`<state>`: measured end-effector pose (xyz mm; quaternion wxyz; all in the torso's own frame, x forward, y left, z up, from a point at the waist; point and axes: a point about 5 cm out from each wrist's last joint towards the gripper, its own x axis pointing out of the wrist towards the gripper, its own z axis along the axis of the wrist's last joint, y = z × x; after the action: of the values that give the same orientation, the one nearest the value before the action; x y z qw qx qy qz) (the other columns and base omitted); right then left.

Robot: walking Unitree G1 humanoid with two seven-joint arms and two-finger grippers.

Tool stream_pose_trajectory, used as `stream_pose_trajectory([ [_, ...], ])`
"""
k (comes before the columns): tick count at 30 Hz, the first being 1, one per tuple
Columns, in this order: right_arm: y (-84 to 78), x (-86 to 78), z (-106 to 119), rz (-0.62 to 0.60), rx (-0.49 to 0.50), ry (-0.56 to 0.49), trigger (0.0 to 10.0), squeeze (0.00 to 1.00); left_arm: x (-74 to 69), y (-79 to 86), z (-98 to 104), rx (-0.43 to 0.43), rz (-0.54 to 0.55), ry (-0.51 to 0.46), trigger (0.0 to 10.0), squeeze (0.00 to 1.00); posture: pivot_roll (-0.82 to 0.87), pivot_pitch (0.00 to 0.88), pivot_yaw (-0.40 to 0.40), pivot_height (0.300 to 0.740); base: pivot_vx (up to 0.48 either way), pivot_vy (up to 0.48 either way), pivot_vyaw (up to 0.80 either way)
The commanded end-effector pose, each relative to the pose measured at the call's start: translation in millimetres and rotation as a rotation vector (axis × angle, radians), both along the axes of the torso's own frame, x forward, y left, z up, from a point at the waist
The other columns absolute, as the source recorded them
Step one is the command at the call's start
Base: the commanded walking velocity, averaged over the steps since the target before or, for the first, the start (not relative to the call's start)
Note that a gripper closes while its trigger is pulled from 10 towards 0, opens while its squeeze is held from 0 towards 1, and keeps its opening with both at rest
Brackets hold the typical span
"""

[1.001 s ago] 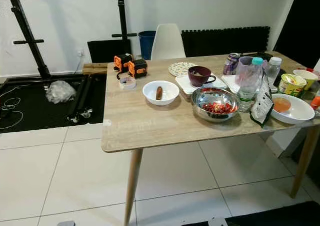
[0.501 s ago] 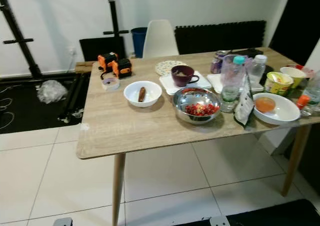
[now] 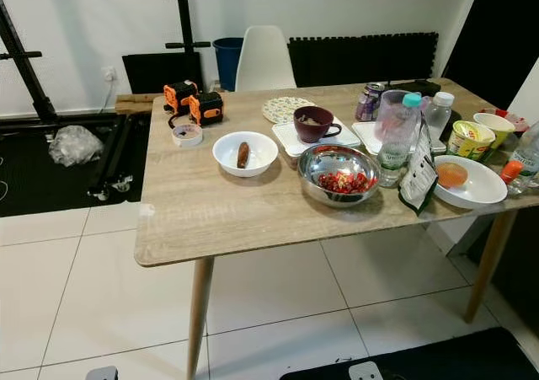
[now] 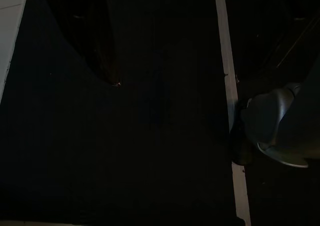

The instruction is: Restocking fridge

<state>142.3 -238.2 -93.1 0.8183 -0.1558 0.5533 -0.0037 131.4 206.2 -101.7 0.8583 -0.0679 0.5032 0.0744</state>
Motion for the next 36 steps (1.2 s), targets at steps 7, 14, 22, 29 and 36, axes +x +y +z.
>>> stream_pose_trajectory([
  [7, 4.7, 0.0, -1.1, 0.038, 0.001, 0.008, 10.0, 0.00, -2.1, 4.4, -0.1, 0.032, -0.007, 0.013, 10.0, 0.00, -0.03, 0.000, -0.008, 0.740, 0.276, 0.000, 0.00],
  [14, 4.9, 0.0, -1.2, 0.059, -0.006, 0.012, 10.0, 0.00, -1.9, 4.1, -0.1, 0.034, -0.007, 0.012, 10.0, 0.00, -0.03, 0.000, -0.009, 0.740, 0.292, 0.000, 0.00],
  [22, 4.8, -0.4, -1.3, 0.060, -0.006, 0.013, 10.0, 0.00, -0.9, 3.4, 0.1, 0.036, -0.008, 0.009, 10.0, 0.00, -0.03, 0.000, -0.009, 0.740, 0.293, 0.000, 0.00],
  [29, 5.6, -0.9, -1.6, 0.063, -0.005, 0.015, 10.0, 0.00, -0.5, 3.0, 0.3, 0.032, -0.014, 0.004, 10.0, 0.00, -0.03, 0.000, -0.008, 0.740, 0.034, 0.000, 0.00],
  [36, 5.7, -0.7, -1.6, 0.068, -0.006, 0.015, 10.0, 0.00, -0.3, 3.8, 0.6, 0.040, -0.038, 0.007, 10.0, 0.00, -0.03, 0.000, -0.009, 0.740, 0.000, -0.268, 0.00],
])
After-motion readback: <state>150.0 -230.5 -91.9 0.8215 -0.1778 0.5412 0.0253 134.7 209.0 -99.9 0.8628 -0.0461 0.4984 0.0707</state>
